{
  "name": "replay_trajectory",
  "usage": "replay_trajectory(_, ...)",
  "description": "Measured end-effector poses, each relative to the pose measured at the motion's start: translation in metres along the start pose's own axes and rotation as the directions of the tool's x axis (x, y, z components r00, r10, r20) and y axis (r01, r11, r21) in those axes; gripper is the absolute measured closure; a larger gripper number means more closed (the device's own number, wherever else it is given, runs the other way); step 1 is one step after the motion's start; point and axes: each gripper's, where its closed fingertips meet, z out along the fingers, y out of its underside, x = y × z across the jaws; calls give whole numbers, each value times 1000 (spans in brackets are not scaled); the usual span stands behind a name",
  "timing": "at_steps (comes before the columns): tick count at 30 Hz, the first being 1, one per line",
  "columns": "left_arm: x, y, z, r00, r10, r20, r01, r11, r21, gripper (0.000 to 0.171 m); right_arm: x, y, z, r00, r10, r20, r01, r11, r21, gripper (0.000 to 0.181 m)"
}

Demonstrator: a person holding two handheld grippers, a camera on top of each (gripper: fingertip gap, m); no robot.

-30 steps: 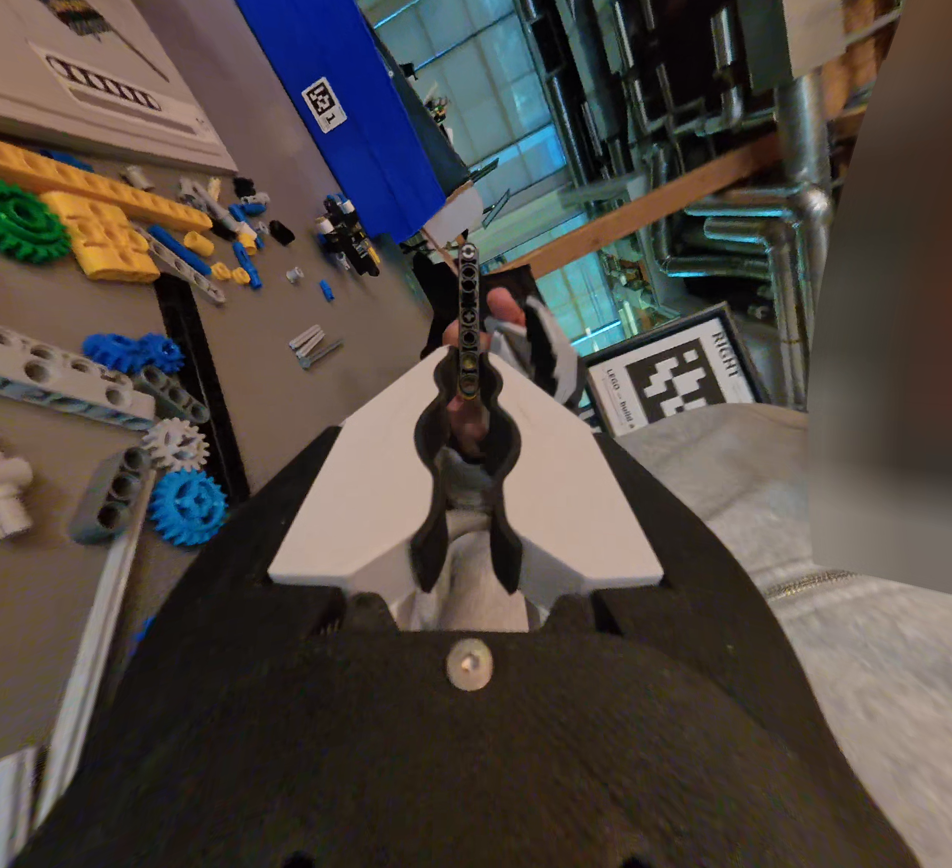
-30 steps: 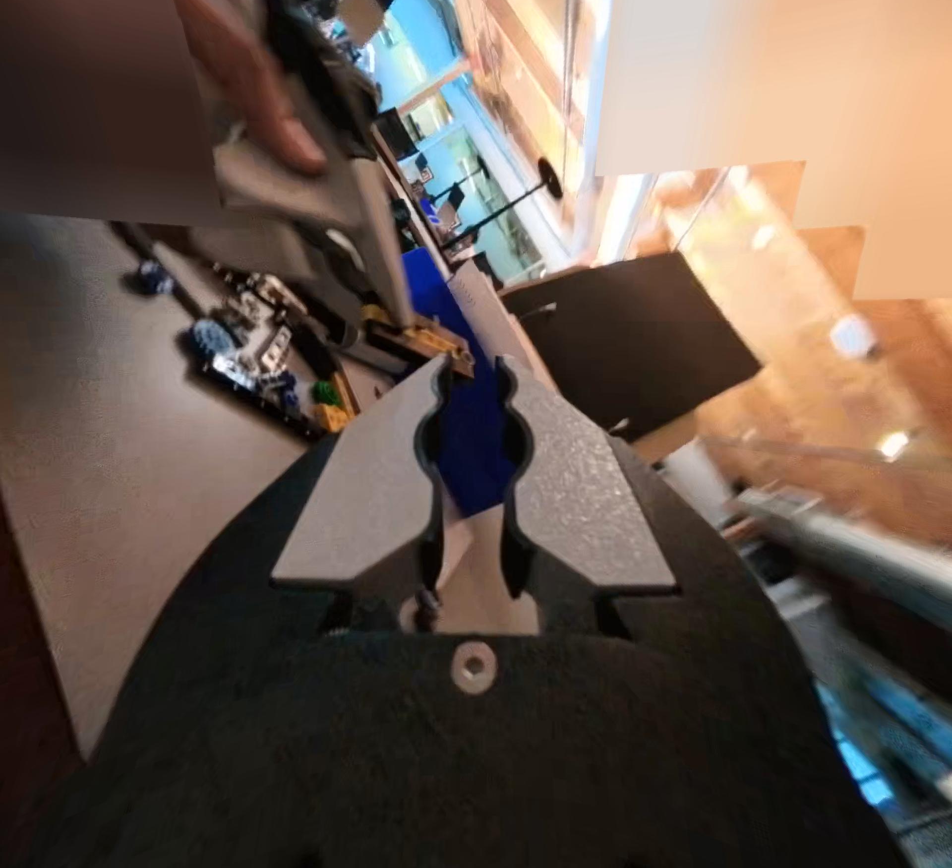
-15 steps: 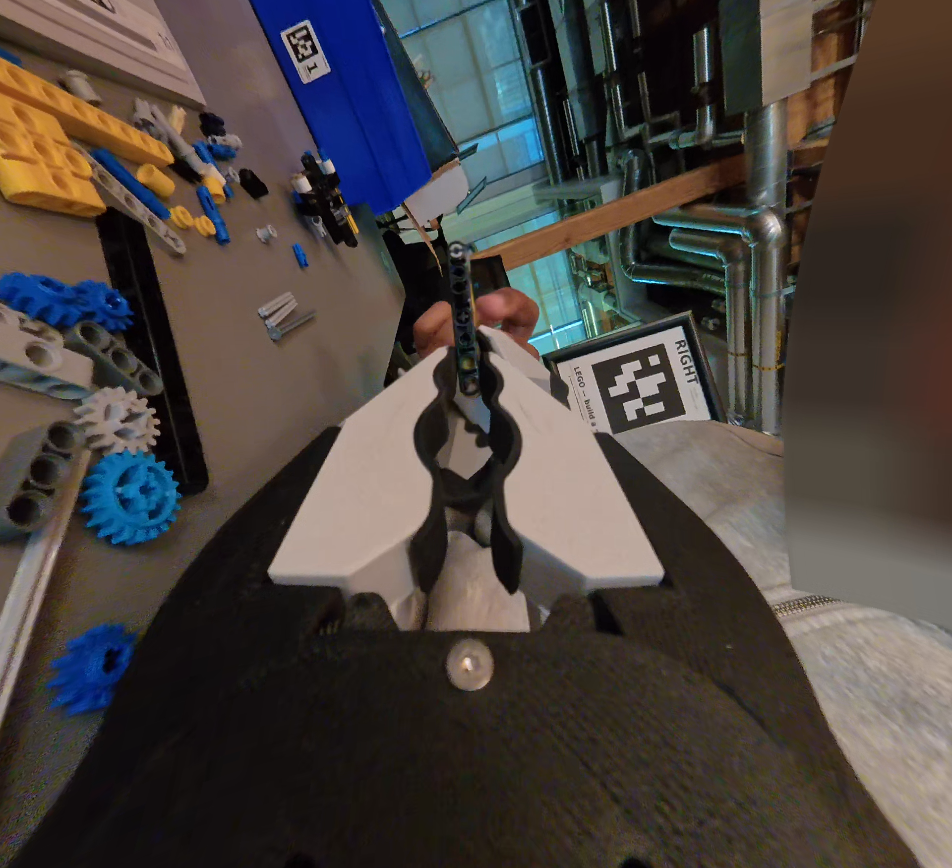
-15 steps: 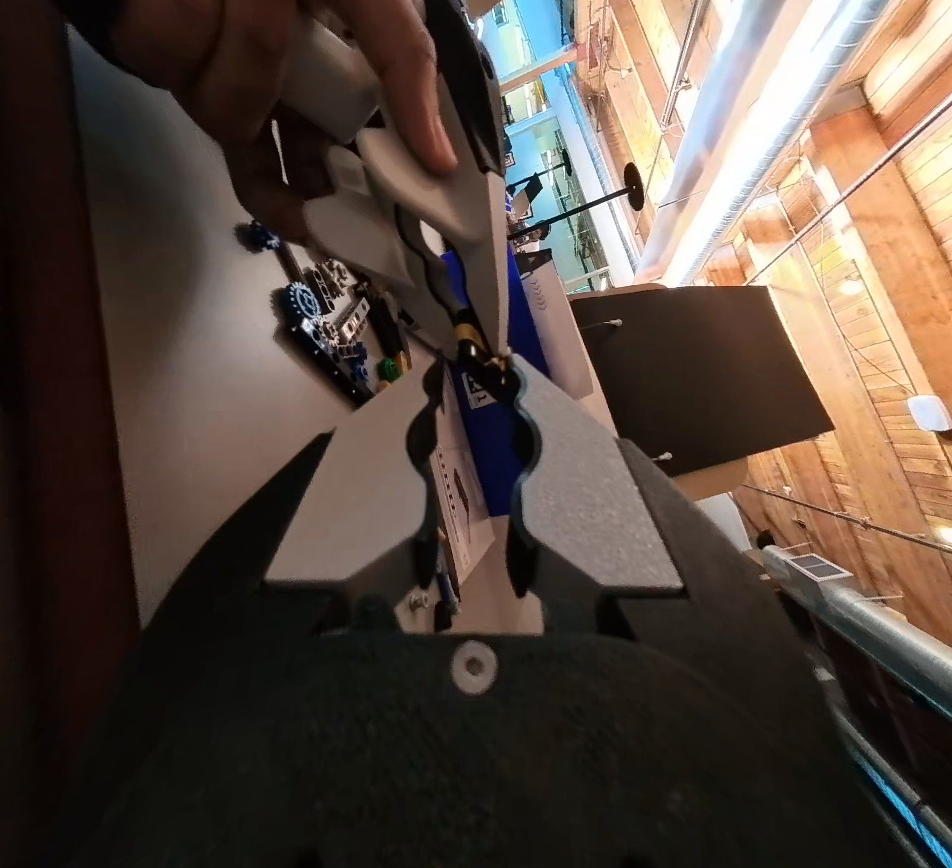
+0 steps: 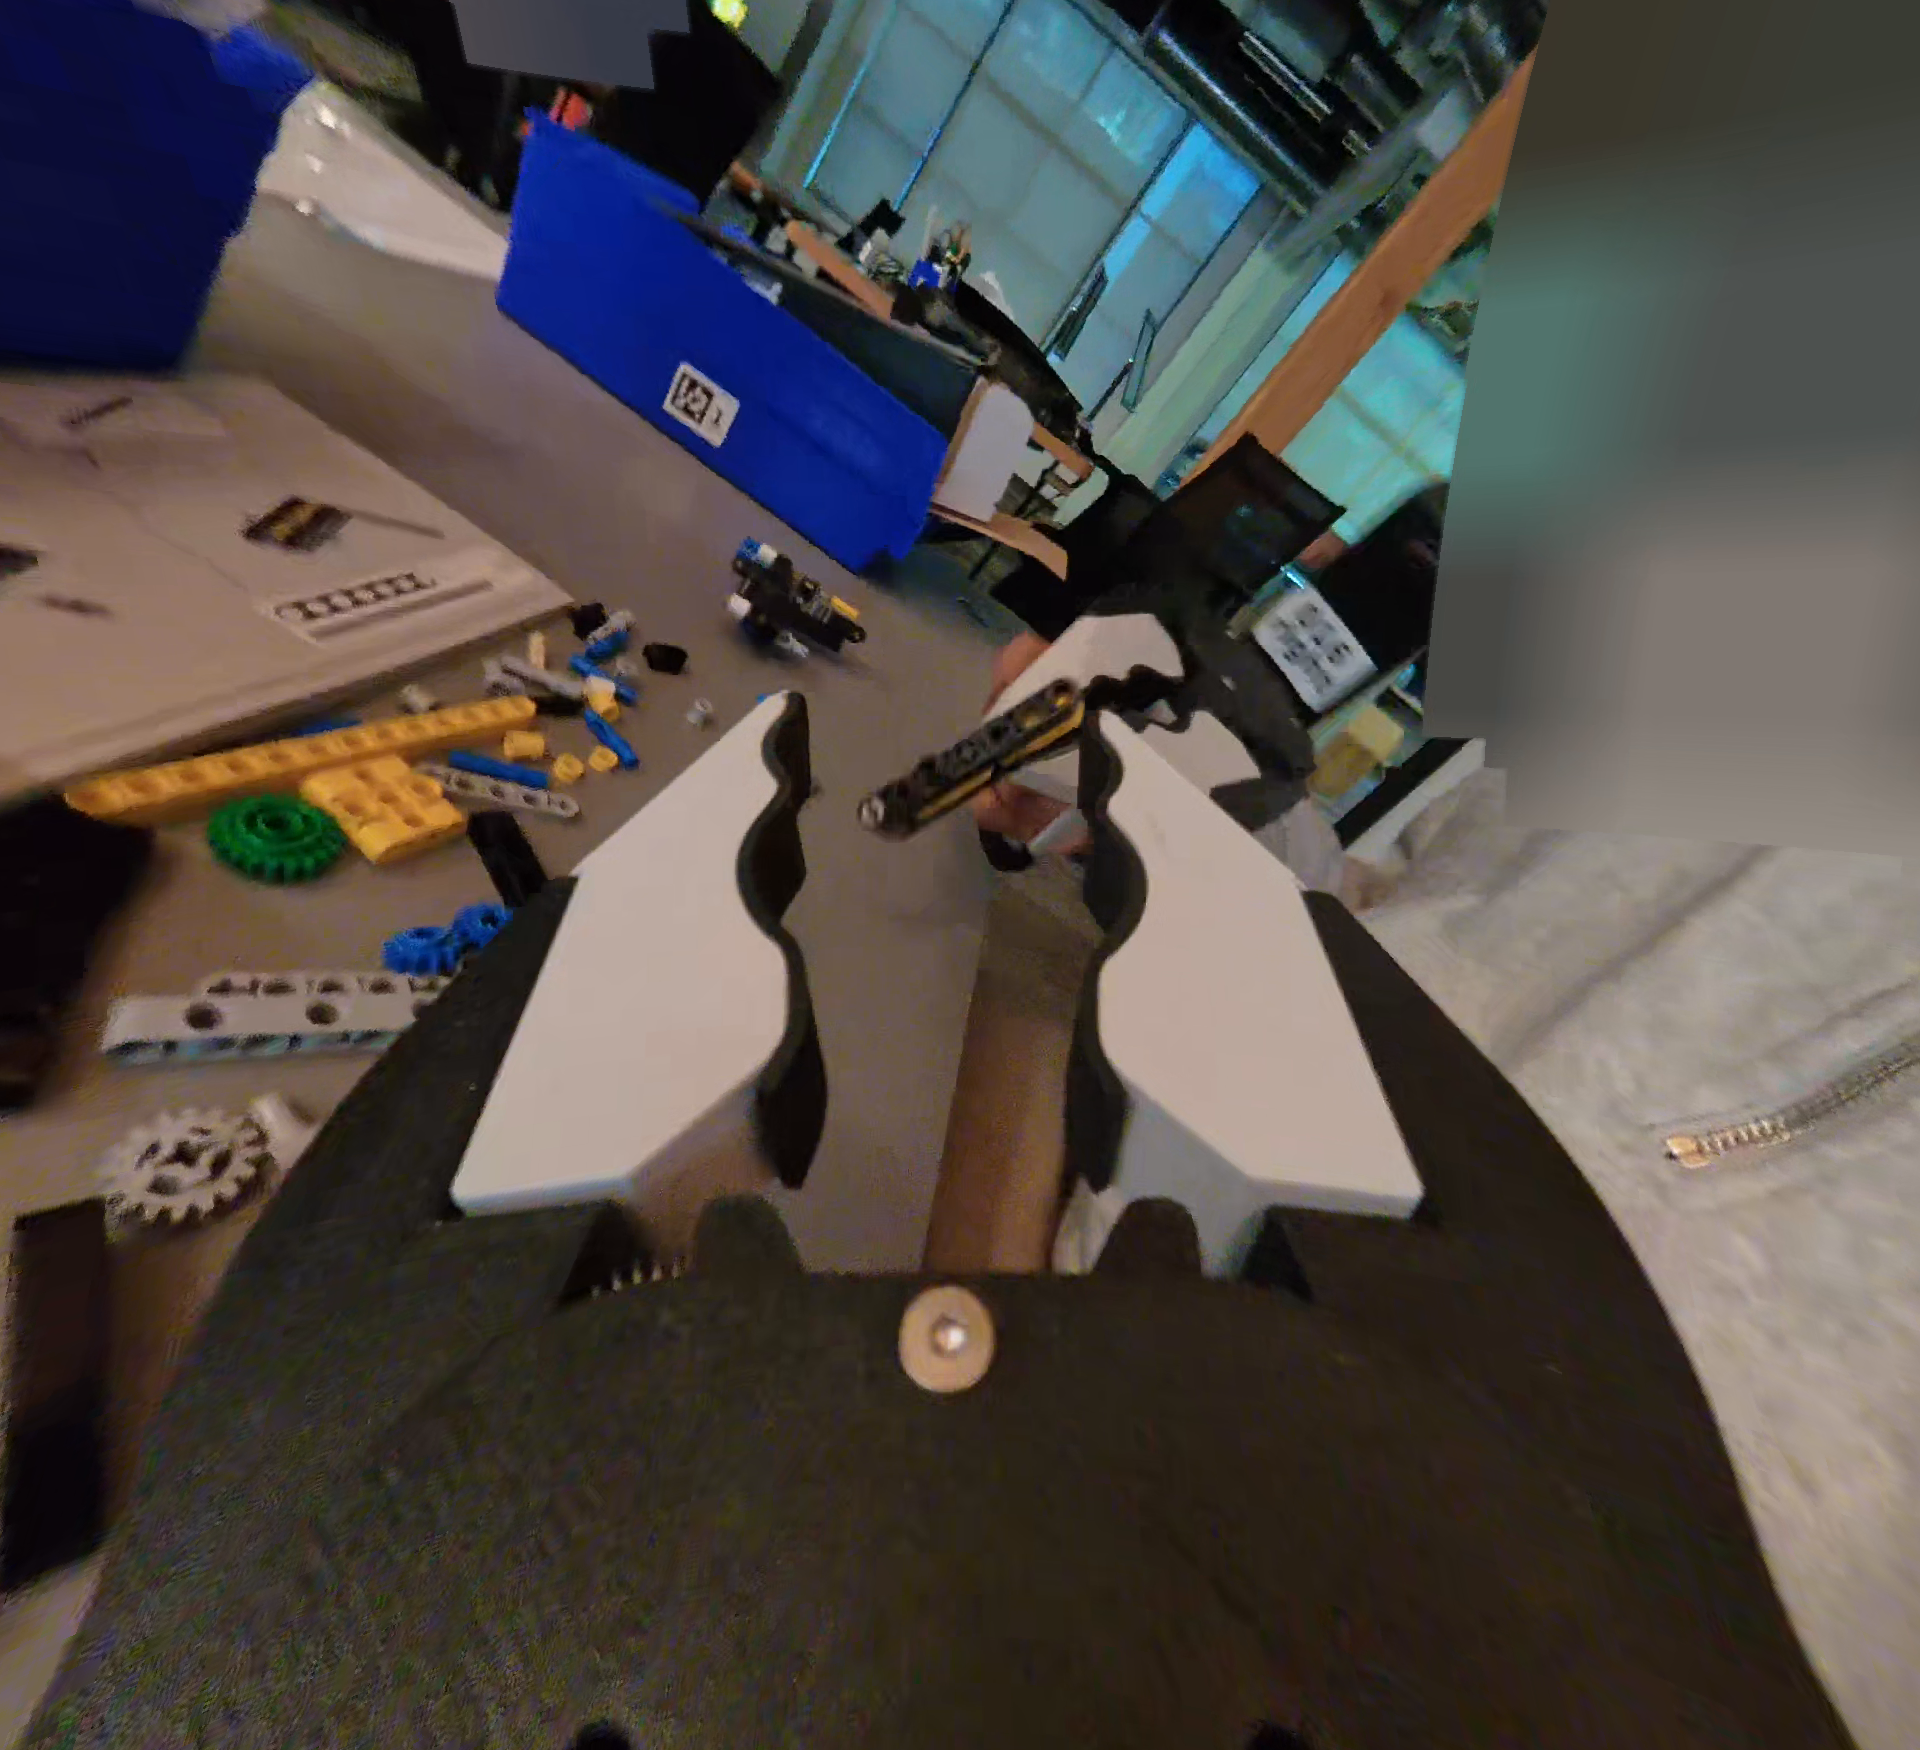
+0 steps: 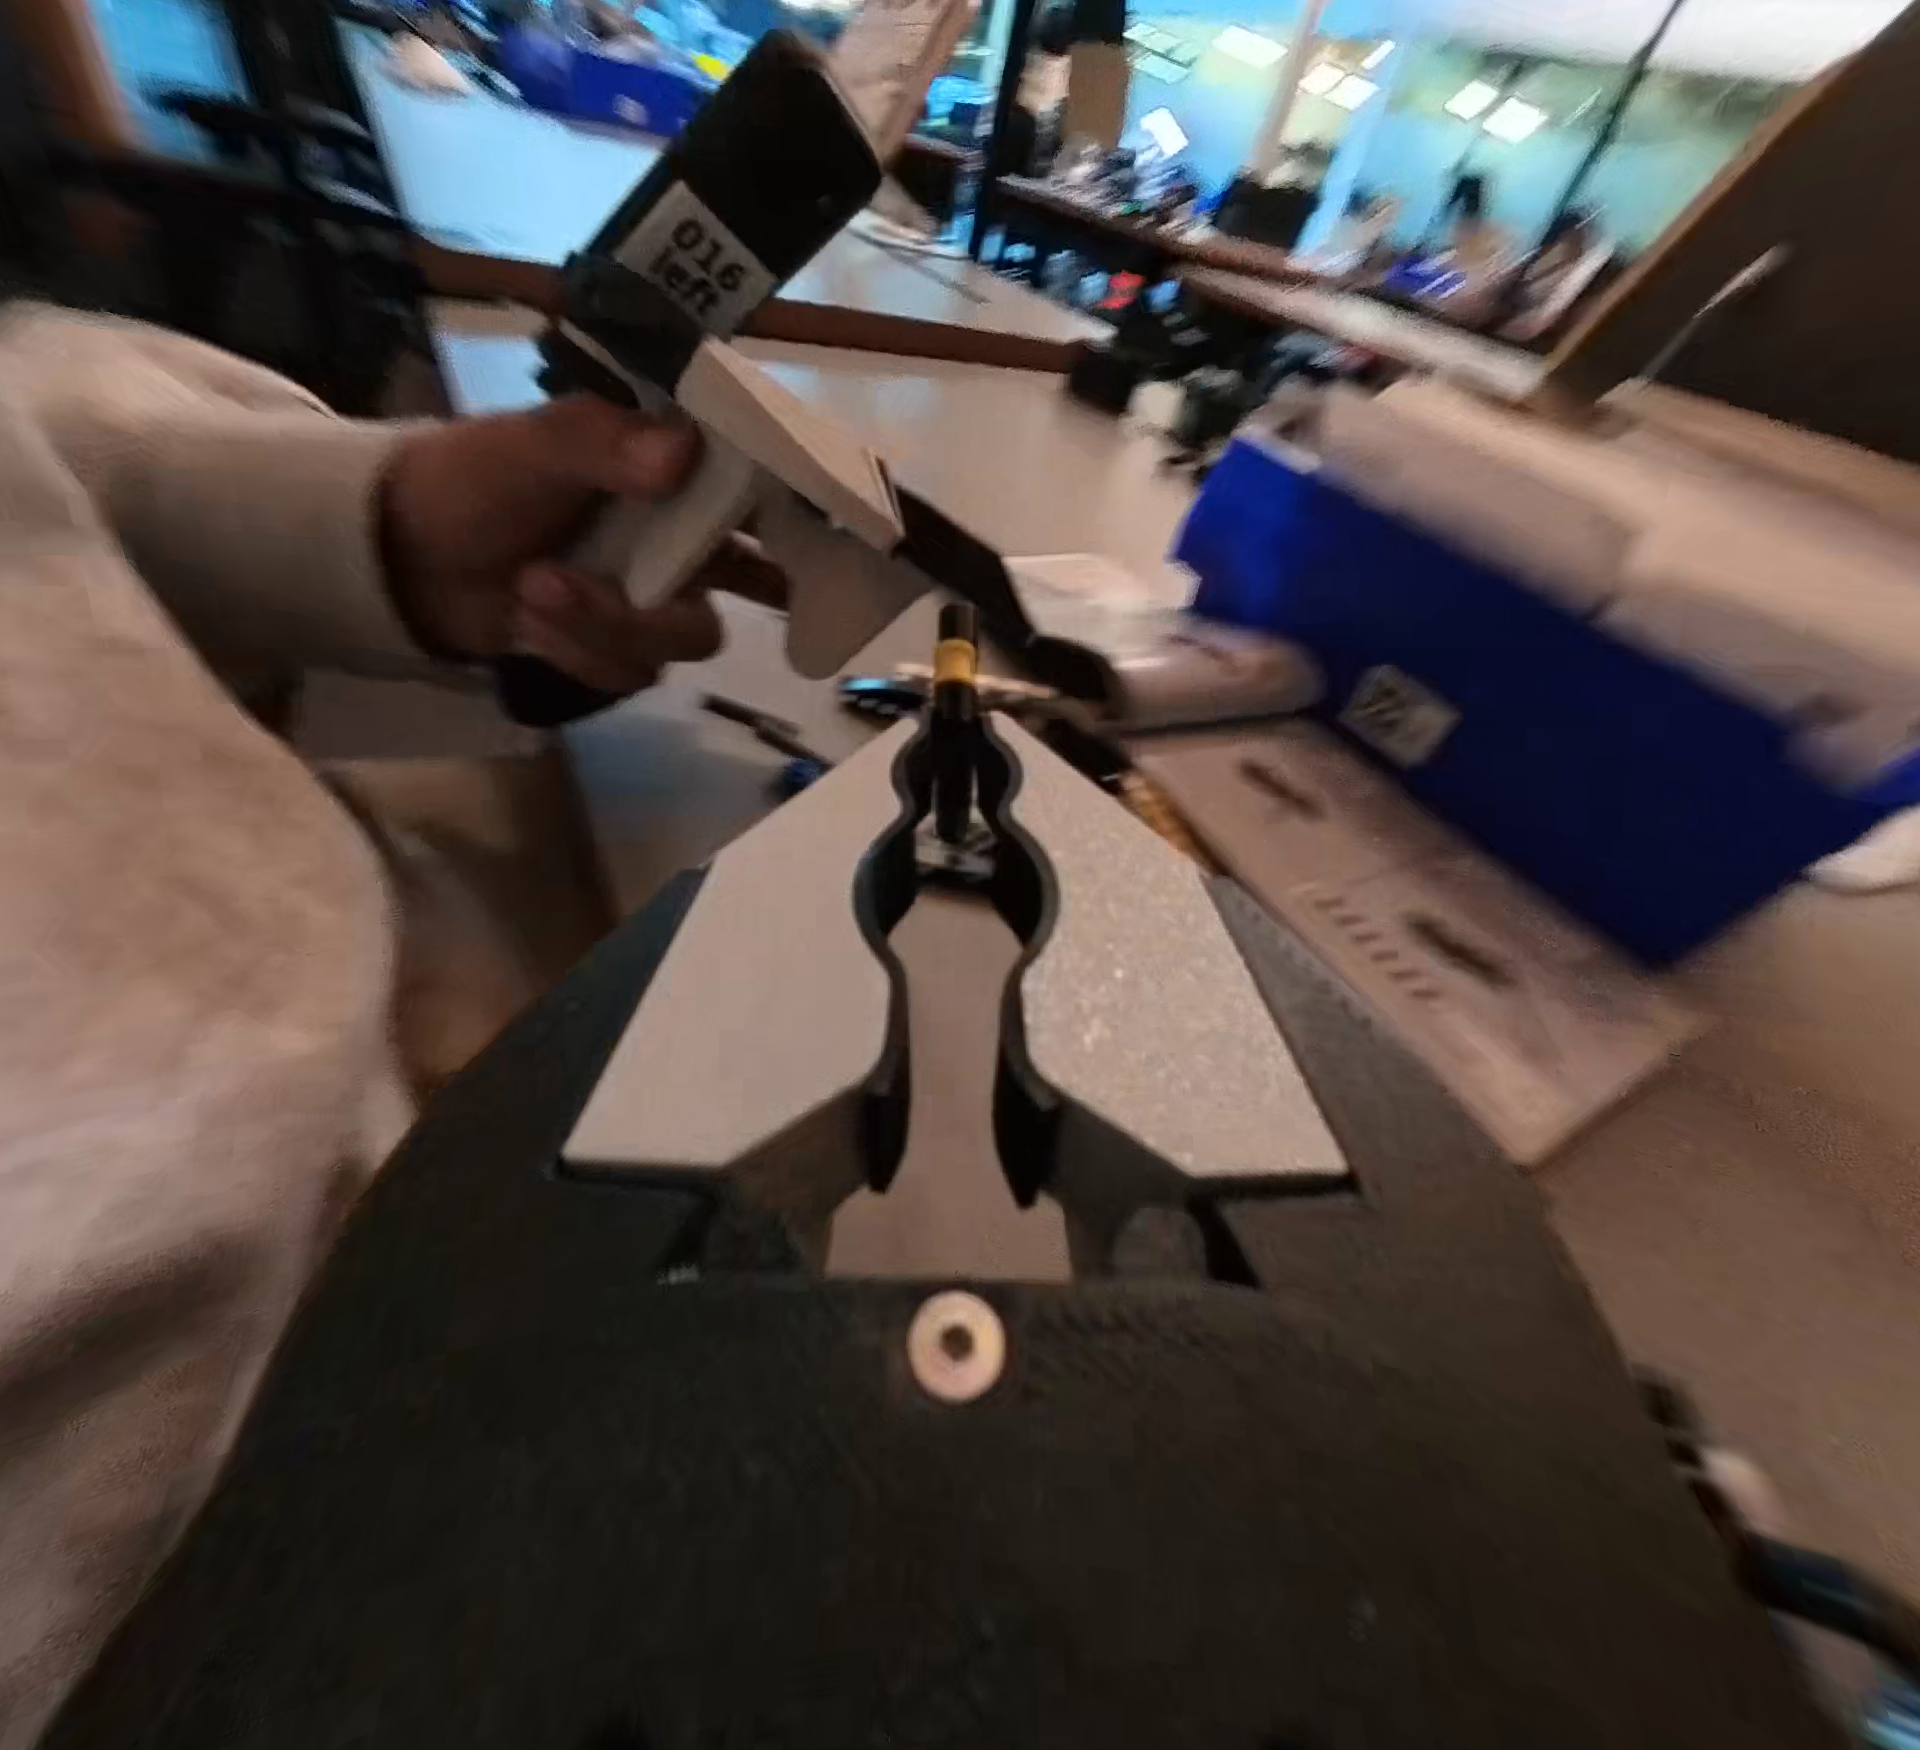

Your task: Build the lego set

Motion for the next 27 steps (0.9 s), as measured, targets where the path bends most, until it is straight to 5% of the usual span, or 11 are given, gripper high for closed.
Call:
replay_trajectory(5, 20, 13, 4, 991, 25, -129, -34, 997, -71, 129, -12, -5, -5, 881, 385, 276, -390, 920, -38, 176)
replay_trajectory(12, 30, 29, 8, 966, -96, -242, 62, 988, -144, 141, -32, 0, -7, 678, 584, 447, -566, 802, -189, 176)
replay_trajectory(19, 30, 37, 10, 952, -158, -261, 111, 977, -184, 164, -32, 5, -5, 650, 619, 441, -597, 775, -207, 176)
replay_trajectory(27, 16, 32, 9, 960, -186, -208, 154, 975, -160, 165, -1, 2, -11, 664, 643, 382, -660, 744, -105, 157)
